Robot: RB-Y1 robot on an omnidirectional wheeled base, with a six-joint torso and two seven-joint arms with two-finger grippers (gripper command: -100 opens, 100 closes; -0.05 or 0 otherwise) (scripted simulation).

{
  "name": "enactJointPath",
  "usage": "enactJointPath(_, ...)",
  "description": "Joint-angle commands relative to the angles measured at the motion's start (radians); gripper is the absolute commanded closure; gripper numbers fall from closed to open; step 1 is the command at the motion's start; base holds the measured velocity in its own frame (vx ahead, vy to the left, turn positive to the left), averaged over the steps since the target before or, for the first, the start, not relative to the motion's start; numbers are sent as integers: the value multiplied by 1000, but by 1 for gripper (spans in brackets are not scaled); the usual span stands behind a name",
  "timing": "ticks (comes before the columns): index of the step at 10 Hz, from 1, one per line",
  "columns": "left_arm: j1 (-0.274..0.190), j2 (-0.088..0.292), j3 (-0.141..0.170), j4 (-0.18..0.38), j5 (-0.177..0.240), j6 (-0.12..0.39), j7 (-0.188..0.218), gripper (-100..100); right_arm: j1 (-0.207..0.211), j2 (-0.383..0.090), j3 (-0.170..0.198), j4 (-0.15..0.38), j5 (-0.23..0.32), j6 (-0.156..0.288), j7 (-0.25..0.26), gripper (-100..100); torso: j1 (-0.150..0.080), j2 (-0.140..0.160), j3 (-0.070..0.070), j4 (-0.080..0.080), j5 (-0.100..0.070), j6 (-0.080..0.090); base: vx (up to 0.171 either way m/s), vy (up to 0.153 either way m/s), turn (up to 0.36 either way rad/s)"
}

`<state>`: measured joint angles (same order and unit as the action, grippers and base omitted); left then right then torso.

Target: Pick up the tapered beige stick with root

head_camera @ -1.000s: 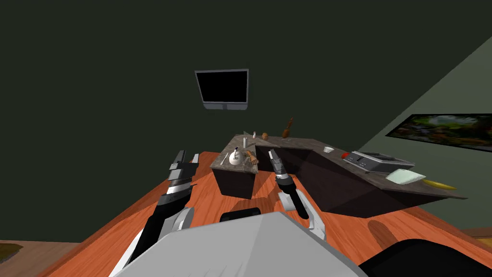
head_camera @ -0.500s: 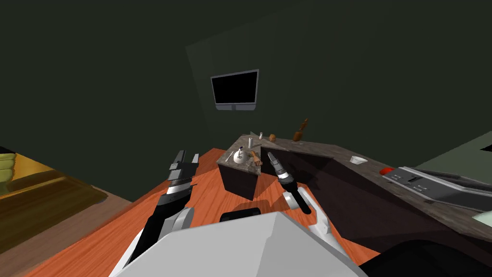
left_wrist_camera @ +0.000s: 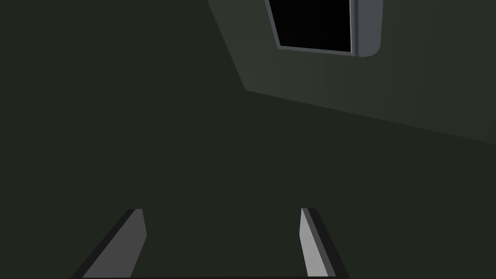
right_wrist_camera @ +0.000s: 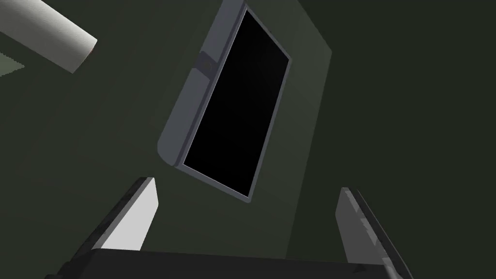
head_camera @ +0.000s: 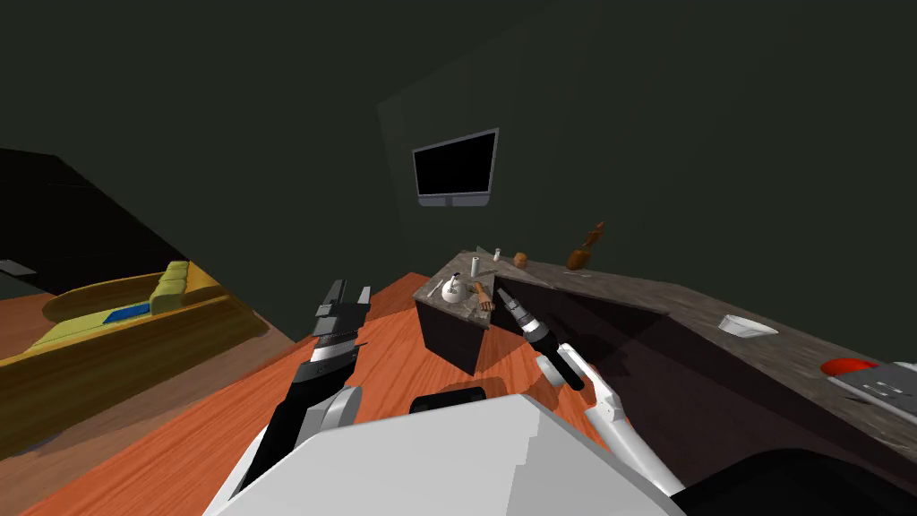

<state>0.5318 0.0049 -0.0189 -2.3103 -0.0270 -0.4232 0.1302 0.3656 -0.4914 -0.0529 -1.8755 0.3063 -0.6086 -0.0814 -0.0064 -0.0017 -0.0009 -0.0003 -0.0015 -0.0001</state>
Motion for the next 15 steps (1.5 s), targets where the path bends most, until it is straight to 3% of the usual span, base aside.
enactJointPath(1, 0, 0, 0, 0, 0, 0, 0, 0, -8, -38, 0, 24, 19, 1, -17, -100, 0, 0, 0, 0, 0, 0, -24, -73, 184)
enactJointPath(7, 0, 0, 0, 0, 0, 0, 0, 0, -59, -214, 16, 178, 151, -32, -122, -100, 2, 0, 0, 0, 0, 1, -27, -59, 302)
enactJointPath(8, 0, 0, 0, 0, 0, 0, 0, 0, -59, -222, 16, 184, 151, -32, -122, -100, 2, -1, 0, 0, 0, 0, -20, -29, 177)
enactJointPath(12, 0, 0, 0, 0, 0, 0, 0, 0, -93, -339, 57, 290, 256, -76, -205, -100, 3, -2, -1, 0, 1, 0, -20, -32, 299)
enactJointPath(15, 0, 0, 0, 0, 0, 0, 0, 0, -104, -400, 74, 333, 301, -94, -233, -100, 3, -2, -1, -1, 1, 1, -10, -32, 257)
